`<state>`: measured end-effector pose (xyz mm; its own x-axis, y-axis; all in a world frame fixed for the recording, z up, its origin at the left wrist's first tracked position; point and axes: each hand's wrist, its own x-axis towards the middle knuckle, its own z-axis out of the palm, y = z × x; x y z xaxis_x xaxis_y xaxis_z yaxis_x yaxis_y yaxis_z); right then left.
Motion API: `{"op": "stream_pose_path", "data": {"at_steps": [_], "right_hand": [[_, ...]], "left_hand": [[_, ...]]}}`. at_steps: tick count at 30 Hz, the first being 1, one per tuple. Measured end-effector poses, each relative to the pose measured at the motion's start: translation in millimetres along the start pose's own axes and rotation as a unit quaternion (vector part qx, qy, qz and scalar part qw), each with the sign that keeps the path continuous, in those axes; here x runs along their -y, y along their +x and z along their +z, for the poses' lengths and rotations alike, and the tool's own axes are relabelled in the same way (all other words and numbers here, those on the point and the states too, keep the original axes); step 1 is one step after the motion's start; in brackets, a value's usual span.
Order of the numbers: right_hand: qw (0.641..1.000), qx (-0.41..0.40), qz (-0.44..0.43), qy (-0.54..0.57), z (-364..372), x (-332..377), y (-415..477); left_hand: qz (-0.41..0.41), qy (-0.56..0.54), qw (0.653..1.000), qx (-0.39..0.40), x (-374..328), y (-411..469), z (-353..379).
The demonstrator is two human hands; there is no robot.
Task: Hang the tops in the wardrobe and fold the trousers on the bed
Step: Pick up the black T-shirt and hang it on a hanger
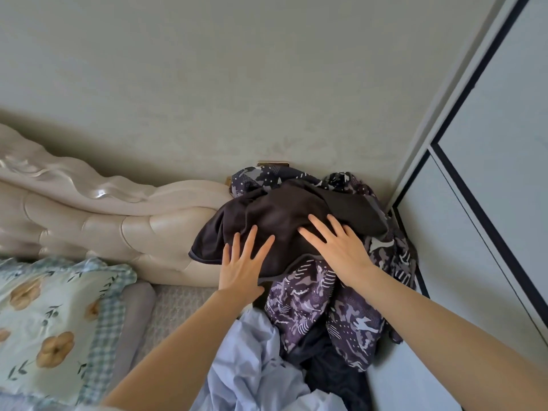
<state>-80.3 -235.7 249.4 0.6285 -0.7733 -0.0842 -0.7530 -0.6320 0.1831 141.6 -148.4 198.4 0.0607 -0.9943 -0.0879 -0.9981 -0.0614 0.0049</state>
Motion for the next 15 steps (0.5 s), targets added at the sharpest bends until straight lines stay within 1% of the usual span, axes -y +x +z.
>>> {"op": "stream_pose_path", "data": {"at_steps": [1, 4, 6, 9, 12, 13, 15], "right_hand": [[1.000, -0.009, -0.006, 0.000, 2, -2, 3], [0.997, -0.068, -0.015, 0.013, -1, -4, 10], [0.996, -0.074, -0.011, 0.039, -8, -4, 15], [0.989, -0.058, 0.011, 0.134, -30, -5, 23], [0.968, -0.070, 0.039, 0.238, -63, -8, 29], [0.963, -0.073, 0.040, 0.256, -73, -10, 30], [0.952, -0.086, 0.036, 0.291, -89, -12, 29]], "left_hand": [[-0.003, 0.001, 1.000, 0.002, -1, 4, 2], [-0.014, 0.007, 1.000, 0.005, -4, 14, 8], [-0.020, 0.006, 1.000, 0.001, -9, 19, 11], [-0.033, 0.002, 0.999, -0.001, -15, 23, 13], [-0.047, -0.011, 0.999, 0.003, -19, 23, 10], [-0.049, -0.022, 0.999, -0.007, -20, 22, 6], [-0.053, -0.059, 0.995, -0.053, -19, 20, -2]]}}
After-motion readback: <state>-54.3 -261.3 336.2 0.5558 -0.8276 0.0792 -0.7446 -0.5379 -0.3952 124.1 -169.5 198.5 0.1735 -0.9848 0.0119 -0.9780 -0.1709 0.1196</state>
